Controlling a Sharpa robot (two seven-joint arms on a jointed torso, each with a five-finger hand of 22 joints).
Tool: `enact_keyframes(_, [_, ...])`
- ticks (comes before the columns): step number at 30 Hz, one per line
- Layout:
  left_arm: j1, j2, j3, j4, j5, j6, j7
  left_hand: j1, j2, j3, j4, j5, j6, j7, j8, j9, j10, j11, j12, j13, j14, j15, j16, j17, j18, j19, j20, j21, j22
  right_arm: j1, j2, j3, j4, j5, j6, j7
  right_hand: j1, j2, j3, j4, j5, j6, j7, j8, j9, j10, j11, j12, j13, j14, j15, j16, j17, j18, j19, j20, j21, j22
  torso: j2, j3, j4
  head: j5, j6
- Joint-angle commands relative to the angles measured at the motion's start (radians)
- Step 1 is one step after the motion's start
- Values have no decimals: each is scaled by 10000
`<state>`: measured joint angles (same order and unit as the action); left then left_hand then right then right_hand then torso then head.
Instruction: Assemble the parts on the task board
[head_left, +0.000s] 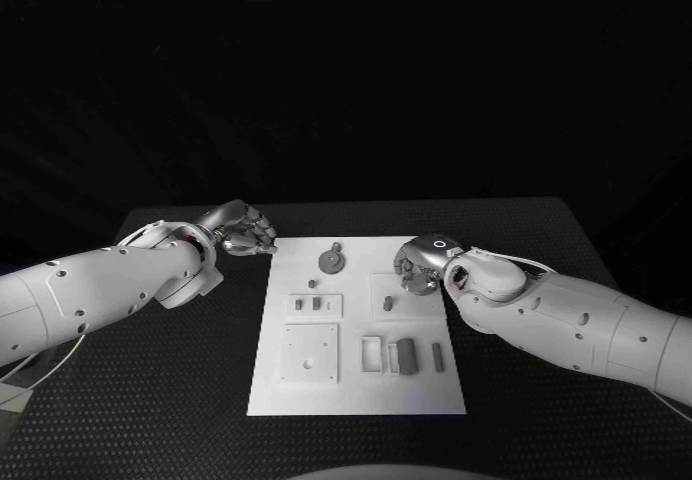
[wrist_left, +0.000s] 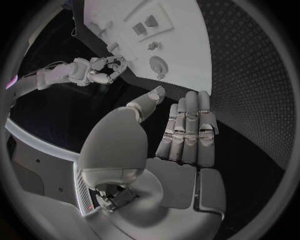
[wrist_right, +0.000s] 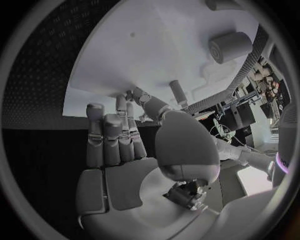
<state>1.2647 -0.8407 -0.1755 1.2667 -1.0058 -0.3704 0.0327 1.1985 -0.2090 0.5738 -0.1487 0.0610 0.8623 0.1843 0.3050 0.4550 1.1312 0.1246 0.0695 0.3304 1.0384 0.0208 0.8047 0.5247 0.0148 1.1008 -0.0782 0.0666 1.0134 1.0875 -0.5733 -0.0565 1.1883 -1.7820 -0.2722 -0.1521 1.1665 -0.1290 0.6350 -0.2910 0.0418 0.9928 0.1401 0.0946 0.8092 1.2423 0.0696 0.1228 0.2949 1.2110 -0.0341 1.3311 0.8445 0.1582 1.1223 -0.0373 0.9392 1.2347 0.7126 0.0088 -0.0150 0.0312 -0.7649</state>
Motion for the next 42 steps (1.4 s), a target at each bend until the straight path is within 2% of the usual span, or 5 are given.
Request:
enact_keyframes(1, [12,16,7,24,-29,-4,39,44,-56,-4,34,-15,-72,-24,34,-9,-89,15,-3,-12,90,-12,-60,11,60,59,0,19,-14,-113,3,-92,-66,-136,594,23,79,12,84,0,41,-69,40,-26,-6,65,3,-38,-7,-26,-67,-38,-6,1036,-44,-15,-2,3,-2,0,-3,4,-14])
enact_keyframes(6, [12,9,7,32,-29,-2,34,43,-55,-5,38,-16,-73,-23,35,-10,-90,16,-2,-12,91,-12,-62,15,59,61,0,19,-16,-113,-27,-163,-68,-223,897,19,81,44,86,8,41,124,-32,64,25,180,-38,14,42,-23,-105,-43,-4,1034,-43,-2,2,5,-1,-2,-16,5,-28])
enact_keyframes(12, [12,13,7,30,-30,-9,29,39,-50,-5,46,-15,-73,-22,36,-10,-90,16,-2,-12,93,-11,-64,20,58,64,1,19,-19,-113,-54,-211,-64,-257,945,-41,-2,145,65,22,41,279,-94,130,47,333,-98,90,109,6,-161,-39,0,1036,-7,2,22,8,0,7,-17,1,-23])
enact_keyframes(24, [12,2,7,32,-36,-12,31,40,-46,-5,53,-15,-76,-21,37,-12,-92,16,-2,-13,97,-12,-68,27,59,67,0,18,-24,-158,-135,-221,-4,-516,682,-146,-48,274,31,8,41,710,-280,359,193,743,-333,360,377,115,-394,-59,-2,1036,124,-56,68,-1,3,13,-19,-3,-37])
enact_keyframes(42, [11,-14,7,44,-119,-34,-37,110,-27,24,35,15,-82,-23,43,-17,-97,13,-2,-13,110,-16,-80,53,67,79,-6,18,-40,-191,-151,-223,-14,-774,632,-344,150,288,154,-11,42,702,-290,363,255,665,-358,347,474,168,-429,-121,-21,1036,180,-107,54,-30,2,10,-14,-18,-44])
